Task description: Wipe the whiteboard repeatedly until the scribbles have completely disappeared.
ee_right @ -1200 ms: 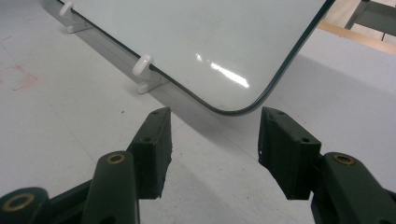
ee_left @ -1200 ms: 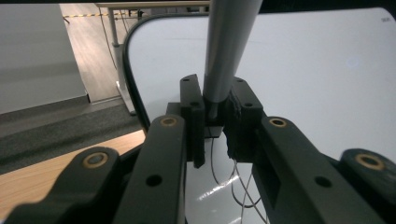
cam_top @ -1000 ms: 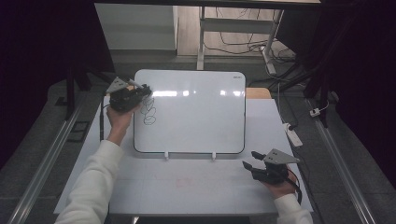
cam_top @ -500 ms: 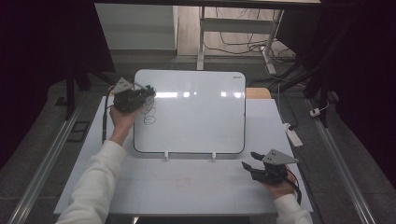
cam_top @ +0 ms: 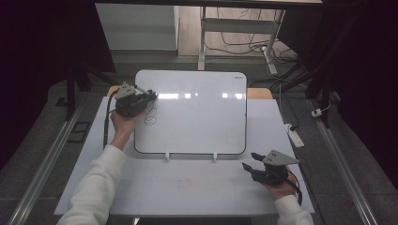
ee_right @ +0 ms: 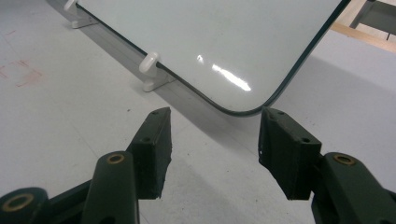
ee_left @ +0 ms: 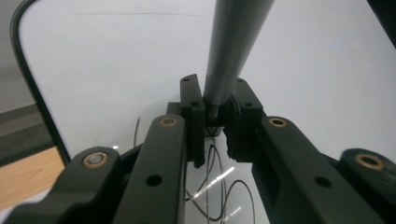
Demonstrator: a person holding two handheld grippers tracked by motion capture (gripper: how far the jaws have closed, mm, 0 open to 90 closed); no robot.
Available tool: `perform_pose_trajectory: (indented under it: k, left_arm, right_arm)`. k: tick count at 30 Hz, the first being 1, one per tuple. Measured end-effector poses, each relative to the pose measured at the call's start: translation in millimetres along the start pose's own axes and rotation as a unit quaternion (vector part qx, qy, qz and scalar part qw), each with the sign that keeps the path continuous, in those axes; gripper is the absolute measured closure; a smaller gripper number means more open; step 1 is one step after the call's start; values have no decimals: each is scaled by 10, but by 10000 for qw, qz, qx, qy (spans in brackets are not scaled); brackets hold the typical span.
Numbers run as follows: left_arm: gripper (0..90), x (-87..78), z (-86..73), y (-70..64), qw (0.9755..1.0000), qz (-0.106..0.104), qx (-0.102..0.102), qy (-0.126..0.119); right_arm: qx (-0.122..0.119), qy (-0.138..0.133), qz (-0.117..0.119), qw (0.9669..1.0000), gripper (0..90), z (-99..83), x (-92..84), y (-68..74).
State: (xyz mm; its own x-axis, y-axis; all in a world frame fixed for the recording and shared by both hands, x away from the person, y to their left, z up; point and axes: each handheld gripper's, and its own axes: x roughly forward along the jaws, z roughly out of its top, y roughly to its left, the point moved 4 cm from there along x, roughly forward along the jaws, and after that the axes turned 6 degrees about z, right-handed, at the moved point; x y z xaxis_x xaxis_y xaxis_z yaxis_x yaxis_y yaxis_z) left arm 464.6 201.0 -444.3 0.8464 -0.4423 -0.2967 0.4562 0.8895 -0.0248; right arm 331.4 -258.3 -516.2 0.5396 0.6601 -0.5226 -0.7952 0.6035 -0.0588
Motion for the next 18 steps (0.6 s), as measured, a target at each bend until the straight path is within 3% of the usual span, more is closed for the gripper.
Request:
perform_pose_trajectory:
  k: [5, 8, 12, 14, 15, 17, 18]
  left_arm:
    - [781, -95, 57, 310, 9982, 429, -402, -100]
    - [781, -75, 38, 249, 9988, 308, -365, -43]
    - [781, 20, 18, -14, 10000, 40, -34, 59]
    - [781, 45, 48, -51, 9999, 87, 107, 41]
    - [781, 51, 74, -19, 9999, 157, 45, -16]
    - [781, 56, 132, 89, 9992, 220, -314, -86]
    - [781, 55, 147, 122, 9989, 231, -393, -105]
  right_arm:
    - [-4, 5, -6, 10000, 440, 1, -5, 3]
    - [8, 19, -14, 10000, 438, -9, -3, -16]
    - [34, 41, -42, 10000, 437, -24, -14, -28]
    - [39, 39, -55, 10000, 437, -26, -22, -28]
    - [45, 42, -64, 10000, 437, -26, -26, -28]
    - [49, 38, -65, 10000, 437, -28, -27, -30]
    - [52, 44, -58, 10000, 437, -28, -25, -30]
